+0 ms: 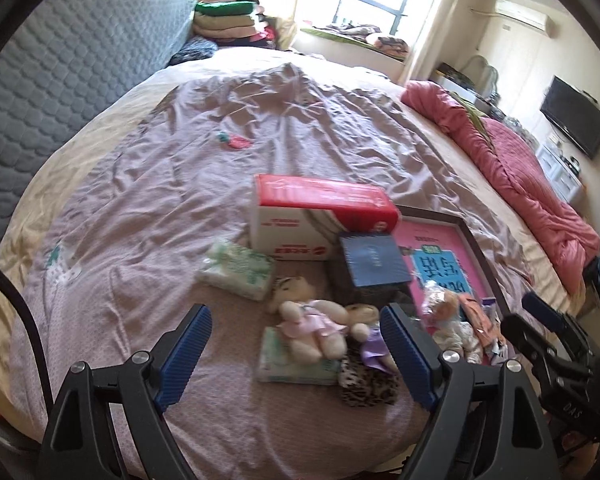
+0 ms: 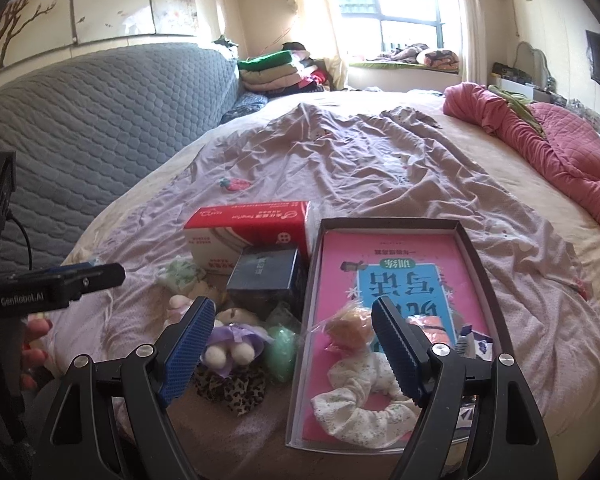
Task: Organize soft objects
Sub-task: 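Grasp the pink-dress teddy bear with the left tool while the right tool grasps the purple-bow bear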
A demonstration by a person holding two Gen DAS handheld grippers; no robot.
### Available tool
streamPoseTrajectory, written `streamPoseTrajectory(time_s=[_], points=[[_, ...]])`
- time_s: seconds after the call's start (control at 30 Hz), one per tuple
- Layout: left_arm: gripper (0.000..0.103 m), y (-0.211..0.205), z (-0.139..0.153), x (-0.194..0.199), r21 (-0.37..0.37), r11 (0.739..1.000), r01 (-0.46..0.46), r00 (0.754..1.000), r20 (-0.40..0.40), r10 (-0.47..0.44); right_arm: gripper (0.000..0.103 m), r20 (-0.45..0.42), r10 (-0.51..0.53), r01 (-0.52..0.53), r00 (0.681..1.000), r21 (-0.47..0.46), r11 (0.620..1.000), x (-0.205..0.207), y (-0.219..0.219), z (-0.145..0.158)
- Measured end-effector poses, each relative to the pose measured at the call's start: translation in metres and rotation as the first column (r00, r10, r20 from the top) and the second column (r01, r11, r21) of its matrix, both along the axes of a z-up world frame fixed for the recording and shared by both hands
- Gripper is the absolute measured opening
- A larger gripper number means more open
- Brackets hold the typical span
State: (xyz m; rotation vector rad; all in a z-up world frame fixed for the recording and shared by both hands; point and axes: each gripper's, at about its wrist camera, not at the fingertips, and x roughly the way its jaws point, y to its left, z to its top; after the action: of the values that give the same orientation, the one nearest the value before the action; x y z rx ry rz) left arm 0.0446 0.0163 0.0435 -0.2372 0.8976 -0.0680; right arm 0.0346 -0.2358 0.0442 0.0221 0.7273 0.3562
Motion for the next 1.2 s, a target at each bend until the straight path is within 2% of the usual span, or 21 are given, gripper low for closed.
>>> streamPoseTrajectory(time_s=[0.3,0.8,0.97,1.2], points=[[0.086,0.019,-0.014,0.002,-0.021,0.999,-0.028,0.999,-0.025,0.027,0.082,-0.024,0.060,-0.061,0.998,-0.036,0.997,0.000,0.018,-0.015],[0.086,-0.003,-0.053,0.023,-0.070,0.997,0.028,0.993,-0.110,-0.035,0.082,-0.123,0.163,-0.176,0.979,-0.103,0.979,0.016,0.055,-0.060],[0.086,-0.009,-0.063,0.030,-0.070,0.997,0.037,0.990,-0.130,-0.046,0.082,-0.129,0.182,-0.199,0.975,-0.134,0.971,0.022,0.067,-0.071],[0.086,-0.012,-0.071,0.040,-0.072,0.997,0.041,0.988,-0.147,-0.051,0.080,-0.148,0.203,-0.222,0.968,-0.129,0.966,0.034,0.078,-0.084]])
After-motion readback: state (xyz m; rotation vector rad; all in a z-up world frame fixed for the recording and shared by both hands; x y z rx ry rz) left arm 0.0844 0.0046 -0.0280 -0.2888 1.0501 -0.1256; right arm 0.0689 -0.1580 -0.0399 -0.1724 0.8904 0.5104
